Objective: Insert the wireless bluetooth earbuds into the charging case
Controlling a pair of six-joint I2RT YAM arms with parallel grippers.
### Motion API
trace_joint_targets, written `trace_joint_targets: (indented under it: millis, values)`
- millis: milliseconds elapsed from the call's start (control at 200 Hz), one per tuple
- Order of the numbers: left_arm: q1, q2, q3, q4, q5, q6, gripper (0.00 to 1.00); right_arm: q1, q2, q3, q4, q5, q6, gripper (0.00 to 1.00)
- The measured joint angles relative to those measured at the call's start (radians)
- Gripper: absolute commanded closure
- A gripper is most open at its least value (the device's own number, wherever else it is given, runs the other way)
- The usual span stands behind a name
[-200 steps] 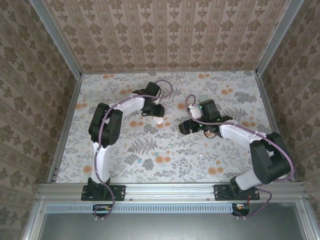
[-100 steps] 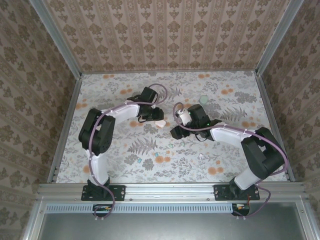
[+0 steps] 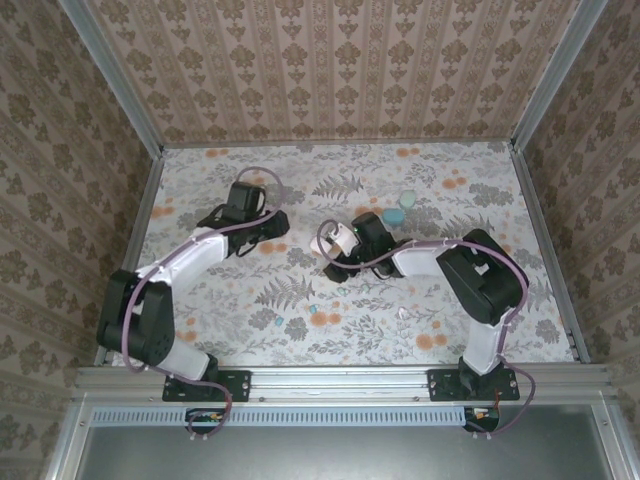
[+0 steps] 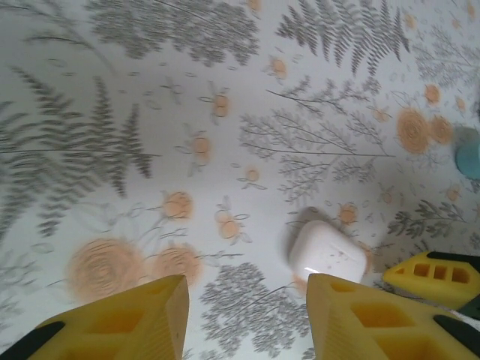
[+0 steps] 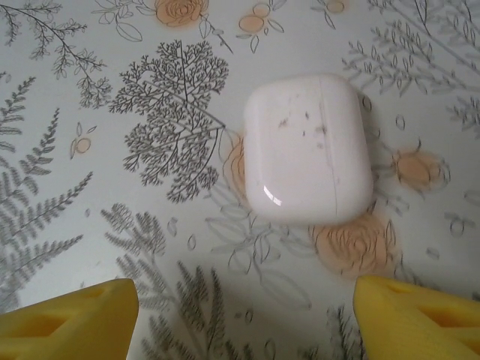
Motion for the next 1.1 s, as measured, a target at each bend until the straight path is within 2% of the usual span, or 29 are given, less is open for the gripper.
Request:
trace_joint_targets:
  millis: [185,355,605,940,1100]
  values:
    - [0.053,-0.110,-0.081,0.013,-0.024,0.004,0.52,0.000,0.092,0.113,-0.022,0.004,-0.049,0.20]
    - [0.079,-0.165,-0.119,0.013,-0.030,0.016,0.51,-0.003,0.130,0.172,-0.073,0.004,-0.056,0.24]
    - [0.092,-0.167,-0.127,0.014,-0.030,0.023,0.51,-0.006,0.160,0.239,-0.137,0.006,-0.077,0.35]
    - [0.097,-0.167,-0.130,0.021,-0.026,0.023,0.51,0.014,0.165,0.252,-0.155,0.071,-0.105,0.37]
    - [0.097,-0.167,-0.143,0.035,-0.017,0.023,0.50,0.036,0.169,0.264,-0.167,0.108,-0.117,0.47]
